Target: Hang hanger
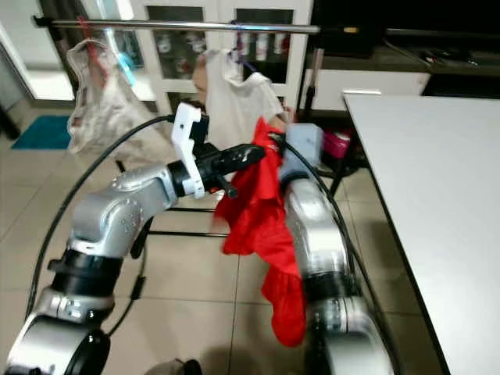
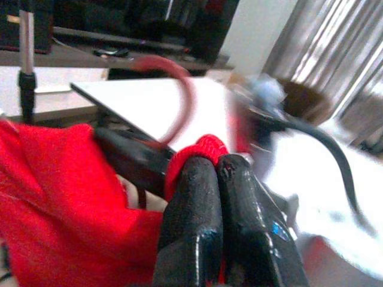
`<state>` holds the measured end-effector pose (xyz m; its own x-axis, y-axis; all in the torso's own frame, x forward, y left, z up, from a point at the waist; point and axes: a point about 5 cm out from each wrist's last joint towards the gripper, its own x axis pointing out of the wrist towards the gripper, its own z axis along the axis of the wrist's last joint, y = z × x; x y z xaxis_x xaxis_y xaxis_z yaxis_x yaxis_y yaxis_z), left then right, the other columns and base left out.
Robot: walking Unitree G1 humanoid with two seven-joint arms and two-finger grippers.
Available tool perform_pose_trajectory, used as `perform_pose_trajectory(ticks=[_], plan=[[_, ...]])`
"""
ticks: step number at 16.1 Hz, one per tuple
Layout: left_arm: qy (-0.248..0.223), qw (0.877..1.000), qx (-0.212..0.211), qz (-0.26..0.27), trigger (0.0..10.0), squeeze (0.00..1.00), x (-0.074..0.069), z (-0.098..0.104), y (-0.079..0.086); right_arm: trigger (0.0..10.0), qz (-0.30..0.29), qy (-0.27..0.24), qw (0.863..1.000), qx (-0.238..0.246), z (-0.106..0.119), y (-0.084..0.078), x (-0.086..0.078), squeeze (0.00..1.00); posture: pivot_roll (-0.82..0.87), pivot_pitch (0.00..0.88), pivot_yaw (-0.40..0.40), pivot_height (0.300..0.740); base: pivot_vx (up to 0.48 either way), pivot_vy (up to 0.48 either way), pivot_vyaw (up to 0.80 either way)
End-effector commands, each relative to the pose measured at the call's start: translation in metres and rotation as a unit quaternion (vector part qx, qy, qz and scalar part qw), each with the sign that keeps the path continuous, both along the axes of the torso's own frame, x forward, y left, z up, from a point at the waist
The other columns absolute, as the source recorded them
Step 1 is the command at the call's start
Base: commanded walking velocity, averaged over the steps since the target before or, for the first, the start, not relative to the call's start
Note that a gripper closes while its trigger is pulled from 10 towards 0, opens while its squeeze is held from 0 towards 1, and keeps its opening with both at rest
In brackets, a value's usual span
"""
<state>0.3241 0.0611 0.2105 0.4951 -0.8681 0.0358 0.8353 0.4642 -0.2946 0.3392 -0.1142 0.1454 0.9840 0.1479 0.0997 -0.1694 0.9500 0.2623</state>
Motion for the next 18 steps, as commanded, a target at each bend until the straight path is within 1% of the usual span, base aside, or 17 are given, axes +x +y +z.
perform_pose_trajectory(ticks=[1,2,3,4,5,6,7,8,9,10,11,12,13,14,15,16,18], plan=[[-0.014,1.0,-0.017,0.021,0.0,0.0,0.005,0.015,0.011,0.0,-0.023,-0.029,0.997,0.064,0.003,-0.015,-0.007,0.0,-0.12,0.0,0.029,0.74,0.0,0.0,0.0],[-0.008,1.0,-0.014,0.018,0.0,0.0,0.003,0.013,0.011,0.0,-0.049,-0.035,0.992,0.107,-0.002,-0.025,-0.013,0.0,-0.12,0.0,0.035,0.74,0.0,0.0,0.0],[-0.002,1.0,-0.012,0.015,0.0,0.0,0.001,0.012,0.012,0.0,-0.055,-0.038,0.988,0.138,-0.005,-0.029,-0.018,0.0,-0.12,0.0,0.052,0.74,0.0,0.0,0.0],[0.0,1.0,-0.01,0.012,0.0,0.0,0.001,0.012,0.012,0.0,-0.052,-0.036,0.989,0.137,-0.005,-0.03,-0.019,0.0,-0.12,0.0,0.06,0.74,0.0,0.0,0.0],[0.003,1.0,-0.007,0.01,0.0,0.0,0.005,0.015,0.014,0.0,-0.021,0.002,0.994,0.105,-0.014,-0.025,-0.017,0.0,-0.11,0.0,0.079,0.74,0.0,0.0,0.0],[0.007,1.0,-0.006,0.005,0.0,0.0,0.008,0.019,0.013,0.0,-0.006,0.014,0.997,0.081,-0.017,-0.022,-0.014,0.0,-0.1,0.0,0.088,0.74,0.0,0.0,0.0],[0.02,1.0,-0.002,-0.015,0.0,0.0,0.006,0.02,0.009,0.0,-0.008,0.001,0.996,0.094,-0.011,-0.023,-0.01,0.0,-0.1,0.0,0.098,0.74,0.0,0.0,0.0],[0.034,0.998,0.012,-0.045,0.0,0.0,-0.002,0.014,-0.002,0.0,-0.006,-0.001,0.994,0.107,-0.004,-0.022,-0.002,0.0,-0.09,0.0,0.101,0.74,0.0,0.0,0.0],[0.041,0.997,0.019,-0.059,0.0,0.0,-0.007,0.01,-0.007,0.0,0.003,0.005,0.995,0.103,-0.002,-0.019,0.002,0.0,-0.09,0.0,0.101,0.74,0.0,0.0,0.0],[0.049,0.995,0.034,-0.076,0.0,0.0,-0.014,0.001,-0.016,0.0,0.019,0.019,0.996,0.084,-0.001,-0.014,0.008,0.0,-0.1,0.0,0.099,0.74,0.0,0.0,0.0],[0.058,0.992,0.062,-0.09,0.0,0.0,-0.02,-0.011,-0.023,0.0,0.029,0.021,0.997,0.075,0.005,-0.009,0.015,0.0,-0.1,0.0,0.083,0.74,0.0,0.0,0.0],[0.057,0.991,0.084,-0.084,1.5,0.0,-0.021,-0.017,-0.023,0.0,0.037,0.014,0.996,0.075,0.011,-0.008,0.018,0.0,-0.11,0.0,0.076,0.74,0.0,0.0,0.0],[0.047,0.991,0.11,-0.057,10.0,0.0,-0.015,-0.02,-0.018,0.0,0.042,0.009,0.996,0.072,0.015,-0.008,0.019,0.0,-0.11,0.0,0.07,0.74,0.0,0.0,0.0],[0.034,0.991,0.125,-0.016,10.0,0.0,-0.005,-0.02,-0.006,0.0,0.049,0.001,0.997,0.066,0.02,-0.008,0.02,0.0,-0.12,0.0,0.069,0.74,0.0,0.0,0.0],[0.026,0.993,0.112,0.005,10.0,1.0,0.0,-0.015,0.002,0.0,0.057,-0.006,0.997,0.059,0.024,-0.009,0.021,0.0,-0.13,0.0,0.068,0.74,0.0,0.0,0.0],[0.018,0.995,0.098,0.01,10.0,1.0,0.002,-0.008,0.008,0.0,0.065,-0.012,0.997,0.048,0.028,-0.01,0.021,0.0,-0.14,0.0,0.065,0.74,0.0,0.0,0.0],[0.0,0.994,0.112,-0.009,10.0,1.0,-0.004,-0.002,0.012,0.0,0.076,-0.014,0.997,0.025,0.029,-0.013,0.021,0.0,-0.13,0.0,0.05,0.74,0.0,0.0,0.0]])
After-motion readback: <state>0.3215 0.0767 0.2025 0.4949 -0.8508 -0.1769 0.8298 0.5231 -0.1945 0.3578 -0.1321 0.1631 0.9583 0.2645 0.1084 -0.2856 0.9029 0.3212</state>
